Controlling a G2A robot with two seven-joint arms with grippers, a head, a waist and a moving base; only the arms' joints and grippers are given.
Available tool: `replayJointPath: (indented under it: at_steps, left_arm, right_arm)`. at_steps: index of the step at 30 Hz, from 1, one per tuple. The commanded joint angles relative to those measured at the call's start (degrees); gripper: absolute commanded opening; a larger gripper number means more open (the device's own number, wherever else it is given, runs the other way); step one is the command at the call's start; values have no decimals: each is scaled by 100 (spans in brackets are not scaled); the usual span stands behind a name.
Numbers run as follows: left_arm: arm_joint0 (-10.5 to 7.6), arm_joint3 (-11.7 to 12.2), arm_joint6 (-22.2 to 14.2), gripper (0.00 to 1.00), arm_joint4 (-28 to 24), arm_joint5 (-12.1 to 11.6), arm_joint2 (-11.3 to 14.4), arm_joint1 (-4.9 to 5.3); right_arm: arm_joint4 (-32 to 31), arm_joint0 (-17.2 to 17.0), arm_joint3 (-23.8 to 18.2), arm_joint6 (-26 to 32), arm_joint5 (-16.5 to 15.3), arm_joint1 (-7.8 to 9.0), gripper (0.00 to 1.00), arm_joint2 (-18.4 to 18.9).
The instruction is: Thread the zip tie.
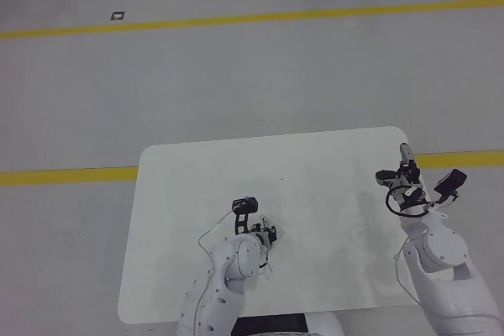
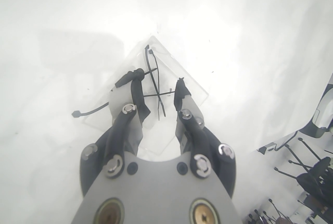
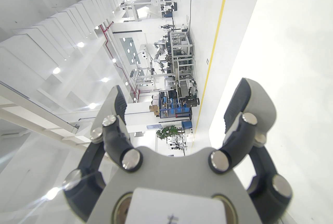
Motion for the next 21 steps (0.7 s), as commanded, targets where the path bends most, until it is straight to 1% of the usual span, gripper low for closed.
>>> replayJointPath:
  at_steps: [1,2,4,11,13,18,21]
  left_arm:
    - [-27,28,-34,31,14,0,-6,-6]
    - [-37,38,-51,29,22,0,-7,-9]
    - [-64,56,-102,29,33,0,-8,-13]
    - [-188,145,-299,22,92,0,18,-30]
    - [-217,174,-344,19,102,0,14,-37]
    - [-284,197,-474,19,166,0,7,-53]
    - [-299,166,-573,20,226,0,9,-58]
  right_arm:
    - [0,0,0,0,0,0,100,0]
    - [0,0,0,0,0,0,100,0]
    - [0,0,0,0,0,0,100,0]
    - [0,0,0,0,0,0,100,0]
    - [0,0,0,0,0,0,100,0]
    - [0,0,0,0,0,0,100,0]
    - [0,0,0,0,0,0,100,0]
